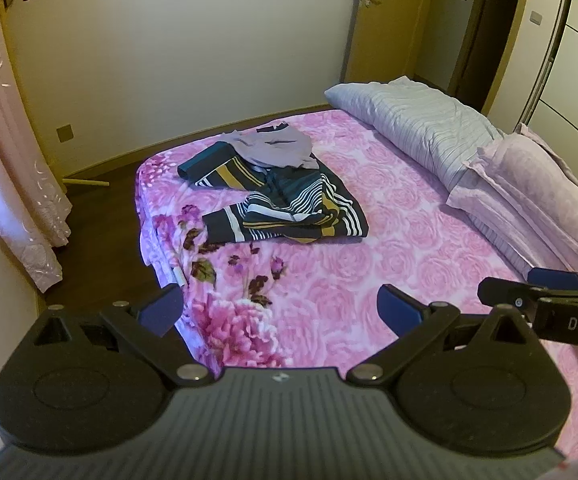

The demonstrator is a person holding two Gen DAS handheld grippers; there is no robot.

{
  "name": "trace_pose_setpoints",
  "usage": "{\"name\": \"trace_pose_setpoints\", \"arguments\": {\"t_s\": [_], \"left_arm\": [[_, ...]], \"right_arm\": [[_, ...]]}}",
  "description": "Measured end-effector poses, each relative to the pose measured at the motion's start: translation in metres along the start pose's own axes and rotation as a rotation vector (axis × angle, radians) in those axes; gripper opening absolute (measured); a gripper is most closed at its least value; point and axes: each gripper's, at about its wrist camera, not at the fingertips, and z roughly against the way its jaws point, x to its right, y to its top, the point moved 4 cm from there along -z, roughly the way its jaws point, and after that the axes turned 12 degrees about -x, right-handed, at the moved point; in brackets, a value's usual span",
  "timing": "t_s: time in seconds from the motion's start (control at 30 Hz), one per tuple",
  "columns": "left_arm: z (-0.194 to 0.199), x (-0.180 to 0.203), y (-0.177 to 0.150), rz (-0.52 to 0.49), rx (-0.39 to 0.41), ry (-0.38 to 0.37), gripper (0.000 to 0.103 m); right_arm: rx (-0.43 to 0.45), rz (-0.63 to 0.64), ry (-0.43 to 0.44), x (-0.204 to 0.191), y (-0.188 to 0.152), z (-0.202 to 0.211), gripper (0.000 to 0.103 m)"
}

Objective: Fold clothes
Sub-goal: 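Approach the clothes pile on the bed with both tools open, then grasp the grey top with the right gripper and lift it off the pile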

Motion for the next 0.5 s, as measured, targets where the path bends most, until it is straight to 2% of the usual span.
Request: {"name": "trace_pose_setpoints", "arguments": {"t_s": [0.23,0.5], "left_arm": [[-0.036,-0.013,0.035,-0.026,-0.038,-0.018,0.102],[-0.109,-0.049,0.098,-0.055,-0.111,-0.040,0.102]], "right_arm": [[-0.020,-0.046,-0.014,0.008,0.026,-0.026,0.079],[-0.076,-0.097,-0.027,0.007,0.080,-0.095,0.079]]}}
